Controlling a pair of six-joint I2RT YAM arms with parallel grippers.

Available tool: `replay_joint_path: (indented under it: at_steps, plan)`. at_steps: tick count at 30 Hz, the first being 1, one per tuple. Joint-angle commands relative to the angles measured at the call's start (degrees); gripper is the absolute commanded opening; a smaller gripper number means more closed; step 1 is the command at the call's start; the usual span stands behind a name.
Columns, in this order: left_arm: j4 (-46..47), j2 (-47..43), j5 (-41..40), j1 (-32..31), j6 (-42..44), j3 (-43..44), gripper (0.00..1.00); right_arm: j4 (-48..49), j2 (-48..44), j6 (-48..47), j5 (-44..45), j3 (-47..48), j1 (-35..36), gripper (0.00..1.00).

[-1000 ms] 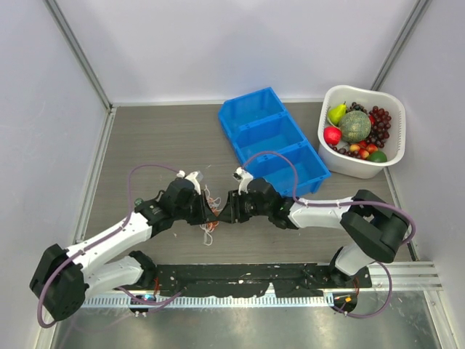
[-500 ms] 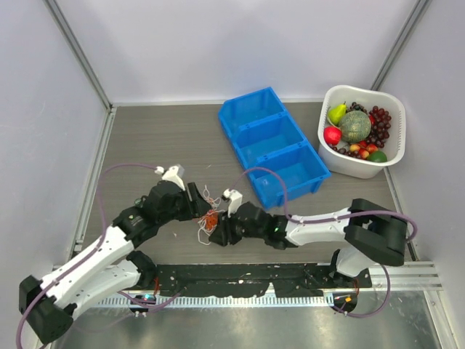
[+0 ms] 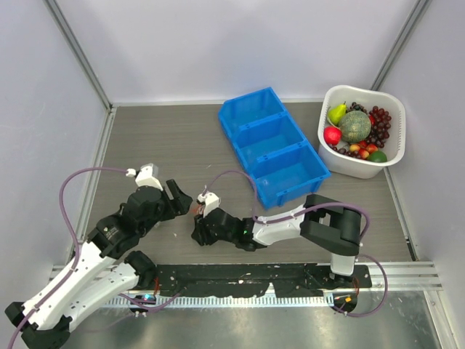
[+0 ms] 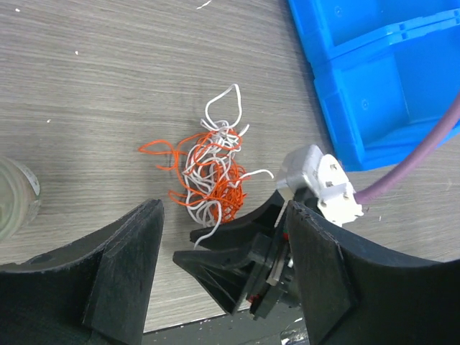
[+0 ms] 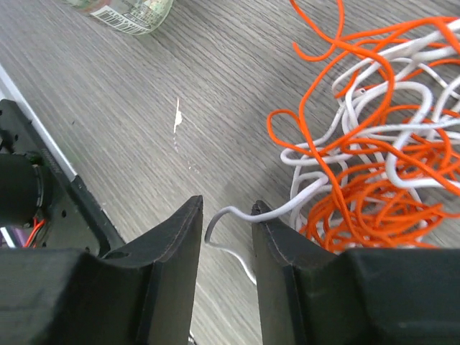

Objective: Untangle the cables

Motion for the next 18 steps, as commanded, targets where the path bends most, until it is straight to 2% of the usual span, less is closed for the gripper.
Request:
replay_joint_path:
  at_steps: [1, 2, 3, 5, 10, 11, 13, 18]
  plan:
    - [-0.62, 0.43, -0.94, -0.03, 0.33, -0.73, 0.73, 2.10, 2.82, -1.46, 0.62, 3.42, 0.18, 0.37]
    - [-0.53, 0.78, -0.77, -0.03, 0.33, -0.91, 0.73, 2.71, 2.74, -1.38, -0.95, 3.16, 0.18, 0.33]
    - [-0.27, 0.87, -0.59, -0.03, 0.42, -1.17, 0.73, 4.11, 2.39, -1.46, -1.84, 2.46, 0.01, 0.19]
    - [0.34, 1.23, -0.15, -0.03, 0.42, -1.61, 0.75, 3.52, -0.33, -1.55, -2.64, 0.45, 0.00, 0.01]
    - [6.30, 0.70, 4.14, -0.11, 1.73, -2.84, 0.80, 0.89, -17.43, -0.76, -3.51, -7.65, -1.75, 0.01]
    - [10.33, -0.08, 7.55, -0.12, 2.69, -3.19, 0.76, 0.18, -22.18, 0.02, -5.35, -8.61, -3.06, 0.01]
    - [16.66, -2.19, 12.05, -0.03, 4.19, -3.90, 0.72, -1.41, -28.42, 1.25, -8.77, -9.06, -5.43, 0.01]
    - [26.96, -7.55, 16.11, -0.11, 8.84, -4.17, 0.74, -7.29, -38.04, 1.88, -15.73, -4.32, -10.01, 0.01]
